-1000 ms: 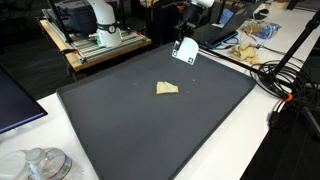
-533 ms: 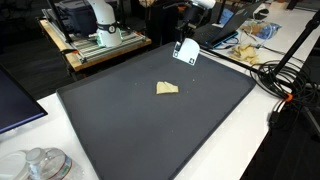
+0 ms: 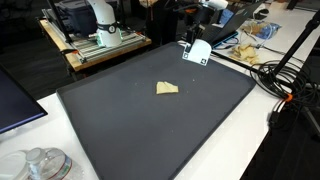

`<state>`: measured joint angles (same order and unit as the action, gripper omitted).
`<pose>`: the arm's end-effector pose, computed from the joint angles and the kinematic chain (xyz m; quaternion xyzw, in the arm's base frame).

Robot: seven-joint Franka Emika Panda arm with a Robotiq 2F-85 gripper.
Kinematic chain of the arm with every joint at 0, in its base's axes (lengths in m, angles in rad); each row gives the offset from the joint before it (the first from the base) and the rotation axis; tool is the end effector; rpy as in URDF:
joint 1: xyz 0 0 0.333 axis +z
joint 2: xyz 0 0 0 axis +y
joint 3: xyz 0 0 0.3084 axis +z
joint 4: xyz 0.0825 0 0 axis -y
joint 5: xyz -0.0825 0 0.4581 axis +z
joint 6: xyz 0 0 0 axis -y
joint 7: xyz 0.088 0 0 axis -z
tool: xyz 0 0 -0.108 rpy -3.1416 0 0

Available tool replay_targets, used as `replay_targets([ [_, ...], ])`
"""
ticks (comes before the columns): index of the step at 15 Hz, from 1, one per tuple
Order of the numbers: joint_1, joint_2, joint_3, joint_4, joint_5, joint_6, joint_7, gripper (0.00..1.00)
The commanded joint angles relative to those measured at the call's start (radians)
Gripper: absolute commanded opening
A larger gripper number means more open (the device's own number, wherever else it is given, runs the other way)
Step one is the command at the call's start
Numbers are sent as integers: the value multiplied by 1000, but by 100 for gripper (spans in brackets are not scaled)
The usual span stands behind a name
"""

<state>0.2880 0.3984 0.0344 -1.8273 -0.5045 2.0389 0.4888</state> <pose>0.6538 0.1887 0.2546 0.9734 0.0515 -0.0016 0.2235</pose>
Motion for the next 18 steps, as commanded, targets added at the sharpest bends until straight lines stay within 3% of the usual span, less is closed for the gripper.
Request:
replay_targets([
  [1, 50, 67, -13, 88, -81, -57, 39, 1],
  [6, 105, 138, -8, 148, -162, -134, 73, 1],
  [18, 175, 282, -14, 221, -175, -277, 218, 1],
])
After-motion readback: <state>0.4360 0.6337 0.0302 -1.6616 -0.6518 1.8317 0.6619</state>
